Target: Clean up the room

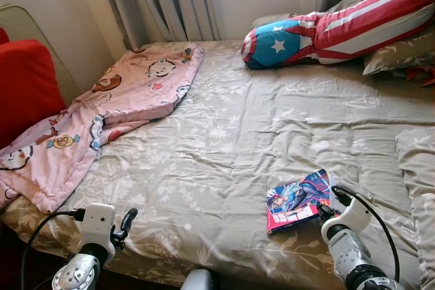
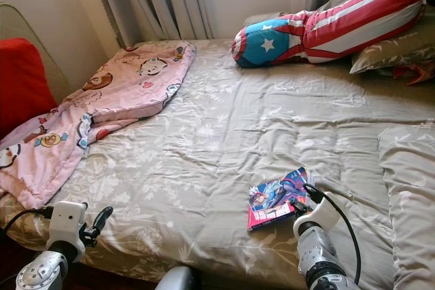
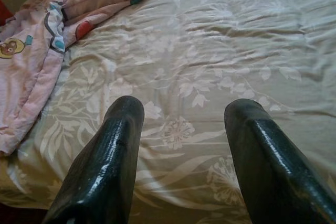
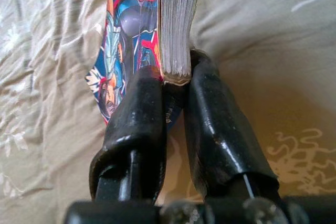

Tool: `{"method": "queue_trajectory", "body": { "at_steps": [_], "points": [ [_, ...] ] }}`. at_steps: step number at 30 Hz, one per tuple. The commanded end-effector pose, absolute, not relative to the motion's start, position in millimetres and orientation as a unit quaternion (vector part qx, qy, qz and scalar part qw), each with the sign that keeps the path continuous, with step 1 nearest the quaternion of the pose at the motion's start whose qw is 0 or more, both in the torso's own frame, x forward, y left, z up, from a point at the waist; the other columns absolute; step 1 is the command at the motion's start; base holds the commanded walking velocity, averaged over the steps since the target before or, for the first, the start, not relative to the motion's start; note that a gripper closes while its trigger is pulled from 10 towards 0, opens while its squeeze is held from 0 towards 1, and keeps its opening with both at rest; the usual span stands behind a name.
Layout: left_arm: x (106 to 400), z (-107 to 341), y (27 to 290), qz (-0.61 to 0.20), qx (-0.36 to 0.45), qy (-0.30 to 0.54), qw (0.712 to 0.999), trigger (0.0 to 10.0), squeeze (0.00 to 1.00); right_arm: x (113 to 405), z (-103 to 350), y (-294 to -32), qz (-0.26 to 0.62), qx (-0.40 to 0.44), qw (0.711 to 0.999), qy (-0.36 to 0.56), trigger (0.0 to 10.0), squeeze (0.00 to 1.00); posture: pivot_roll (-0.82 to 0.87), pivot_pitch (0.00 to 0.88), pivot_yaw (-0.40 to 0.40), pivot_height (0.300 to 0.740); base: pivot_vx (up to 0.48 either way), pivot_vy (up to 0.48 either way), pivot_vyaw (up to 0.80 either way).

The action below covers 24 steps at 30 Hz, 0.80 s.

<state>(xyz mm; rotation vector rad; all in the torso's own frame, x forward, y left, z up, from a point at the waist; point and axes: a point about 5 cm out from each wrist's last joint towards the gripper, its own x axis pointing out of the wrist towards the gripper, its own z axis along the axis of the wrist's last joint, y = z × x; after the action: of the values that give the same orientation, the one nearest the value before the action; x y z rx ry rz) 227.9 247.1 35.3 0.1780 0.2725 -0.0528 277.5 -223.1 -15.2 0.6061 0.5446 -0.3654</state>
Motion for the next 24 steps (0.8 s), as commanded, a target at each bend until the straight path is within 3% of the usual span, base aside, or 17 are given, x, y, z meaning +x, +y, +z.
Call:
{"method": "queue_trajectory", "body": {
  "at_steps": [1, 2, 3, 4, 5, 6, 7, 8, 24],
  "points": [
    [227, 38, 248, -0.030, 0.094, 0.139, 0.985, 10.0, 0.00, 270, -23, -218, -0.174, 0.283, 0.898, 0.290, 10.0, 0.00, 0.18, 0.018, 0.155, 0.640, 0.000, 0.000, 0.00],
    [227, 38, 248, -0.030, 0.094, 0.140, 0.985, 10.0, 0.00, 270, -23, -218, -0.174, 0.283, 0.898, 0.289, 10.0, 0.89, 0.18, 0.021, 0.156, 0.640, 0.000, 0.000, 0.00],
    [227, 38, 248, -0.031, 0.093, 0.141, 0.985, 10.0, 0.00, 270, -23, -218, -0.173, 0.281, 0.899, 0.289, 10.0, 1.00, 0.18, 0.021, 0.156, 0.640, 0.000, 0.000, 0.00],
    [227, 38, 247, -0.031, 0.093, 0.144, 0.985, 10.0, 0.00, 272, -22, -219, -0.173, 0.278, 0.901, 0.286, 10.0, 1.00, 0.18, 0.022, 0.156, 0.640, 0.000, 0.000, 0.00],
    [227, 38, 247, -0.031, 0.092, 0.144, 0.985, 10.0, 0.00, 272, -21, -219, -0.175, 0.275, 0.901, 0.286, 10.0, 0.93, 0.18, 0.022, 0.156, 0.640, 0.000, 0.000, 0.00],
    [227, 38, 247, -0.031, 0.092, 0.144, 0.985, 10.0, 0.00, 272, -21, -220, -0.177, 0.274, 0.901, 0.287, 10.0, 0.20, 0.18, 0.022, 0.156, 0.640, 0.000, 0.000, 0.00],
    [228, 38, 246, -0.031, 0.092, 0.144, 0.985, 10.0, 0.00, 272, -21, -220, -0.178, 0.270, 0.902, 0.287, 10.0, 0.20, 0.18, 0.022, 0.156, 0.640, 0.000, 0.000, 0.00],
    [228, 39, 245, -0.032, 0.092, 0.144, 0.985, 10.0, 0.00, 273, -21, -221, -0.179, 0.263, 0.904, 0.286, 10.0, 0.00, 0.18, 0.022, 0.156, 0.640, 0.000, 0.000, 0.00],
    [234, 37, 237, -0.040, 0.084, 0.146, 0.985, 10.0, 0.00, 274, -9, -251, -0.247, 0.243, 0.904, 0.251, 10.0, 0.00, 0.16, 0.012, 0.159, 0.640, 0.000, 0.000, 0.00]
  ]
}}
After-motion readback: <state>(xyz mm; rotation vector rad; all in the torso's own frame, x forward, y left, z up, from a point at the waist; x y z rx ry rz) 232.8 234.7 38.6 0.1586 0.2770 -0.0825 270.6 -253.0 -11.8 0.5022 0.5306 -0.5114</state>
